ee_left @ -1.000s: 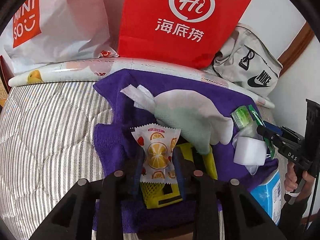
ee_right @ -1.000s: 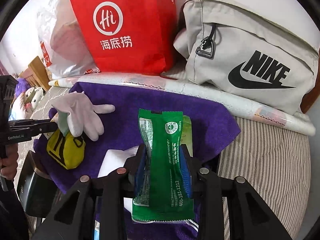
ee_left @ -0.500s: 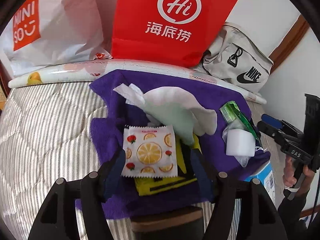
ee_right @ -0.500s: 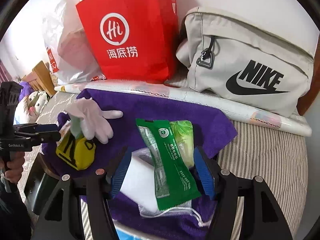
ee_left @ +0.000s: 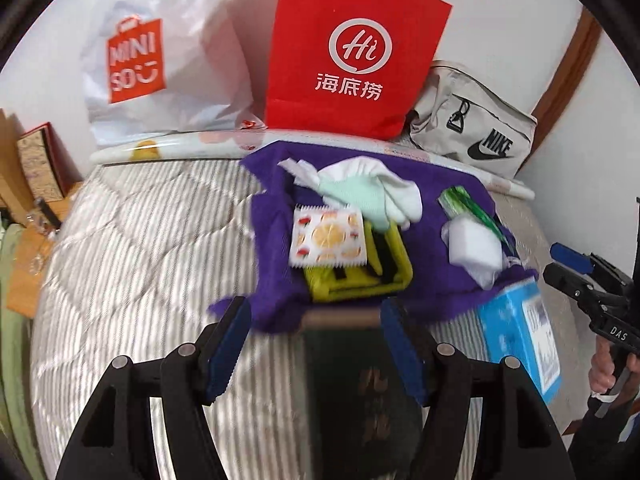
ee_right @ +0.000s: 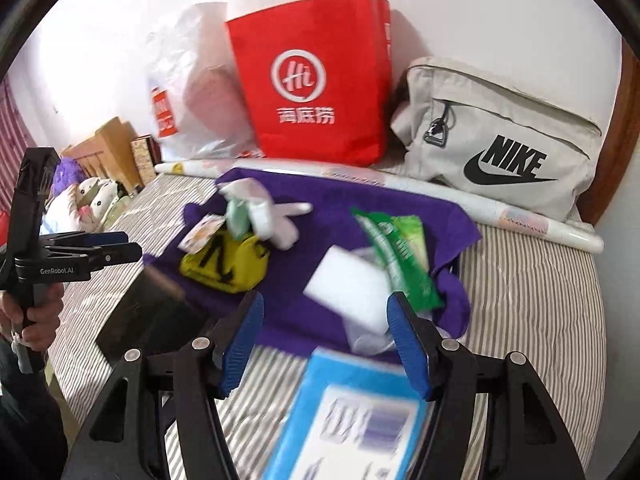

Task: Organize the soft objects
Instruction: 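Lower both packets onto the purple towel and open both tools, then grasp the long black watch strap with the left tool while the right tool approaches the buckle strap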

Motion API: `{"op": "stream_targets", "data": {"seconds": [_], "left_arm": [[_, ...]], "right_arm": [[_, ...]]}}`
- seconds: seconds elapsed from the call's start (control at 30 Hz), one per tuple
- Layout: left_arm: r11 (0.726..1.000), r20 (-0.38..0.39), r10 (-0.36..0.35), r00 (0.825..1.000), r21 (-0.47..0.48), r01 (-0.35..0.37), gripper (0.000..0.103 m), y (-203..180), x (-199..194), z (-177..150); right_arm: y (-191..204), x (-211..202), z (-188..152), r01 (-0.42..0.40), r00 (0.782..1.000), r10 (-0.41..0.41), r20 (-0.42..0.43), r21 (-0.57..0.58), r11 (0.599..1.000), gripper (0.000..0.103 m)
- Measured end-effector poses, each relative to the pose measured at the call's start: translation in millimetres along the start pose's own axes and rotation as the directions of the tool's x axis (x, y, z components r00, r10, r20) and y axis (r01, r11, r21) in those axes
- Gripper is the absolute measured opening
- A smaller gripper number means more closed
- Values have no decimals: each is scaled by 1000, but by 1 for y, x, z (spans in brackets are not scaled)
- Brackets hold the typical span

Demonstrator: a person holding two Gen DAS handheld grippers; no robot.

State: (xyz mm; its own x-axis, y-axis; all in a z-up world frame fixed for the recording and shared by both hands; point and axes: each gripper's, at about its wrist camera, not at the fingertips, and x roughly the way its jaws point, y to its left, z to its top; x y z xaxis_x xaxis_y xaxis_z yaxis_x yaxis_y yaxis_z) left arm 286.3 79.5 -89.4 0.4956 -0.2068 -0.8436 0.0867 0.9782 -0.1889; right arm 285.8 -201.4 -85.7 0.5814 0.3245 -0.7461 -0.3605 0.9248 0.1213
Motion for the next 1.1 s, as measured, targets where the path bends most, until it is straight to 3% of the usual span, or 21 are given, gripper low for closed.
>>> {"op": "stream_targets", "data": {"seconds": [0.17, 0.43, 0.87, 0.97, 1.1], "left_arm": [[999, 25, 39, 999, 11, -40, 65, 3, -31, -37], [1000, 18, 17, 1000, -20, -17, 65, 8, -56, -94], [1000, -59, 11, 998, 5, -11, 65, -6, -36, -187], [1000, -60, -11, 998, 22, 12, 64, -12, -35, -198], [998, -41, 21, 999, 63, -18, 64, -24, -29, -201]], "right_arm": [[23, -21, -22, -29, 1000, 29, 5, 0, 1000, 55], [52, -54, -52, -29, 999, 29, 37, -9, 1000, 53], [77, -72, -107, -48, 998, 47, 45, 15, 999, 47], [84, -74, -119, -47, 998, 47, 43, 0, 999, 47], [91, -78, -132, -25, 998, 27, 48, -30, 999, 47]]}}
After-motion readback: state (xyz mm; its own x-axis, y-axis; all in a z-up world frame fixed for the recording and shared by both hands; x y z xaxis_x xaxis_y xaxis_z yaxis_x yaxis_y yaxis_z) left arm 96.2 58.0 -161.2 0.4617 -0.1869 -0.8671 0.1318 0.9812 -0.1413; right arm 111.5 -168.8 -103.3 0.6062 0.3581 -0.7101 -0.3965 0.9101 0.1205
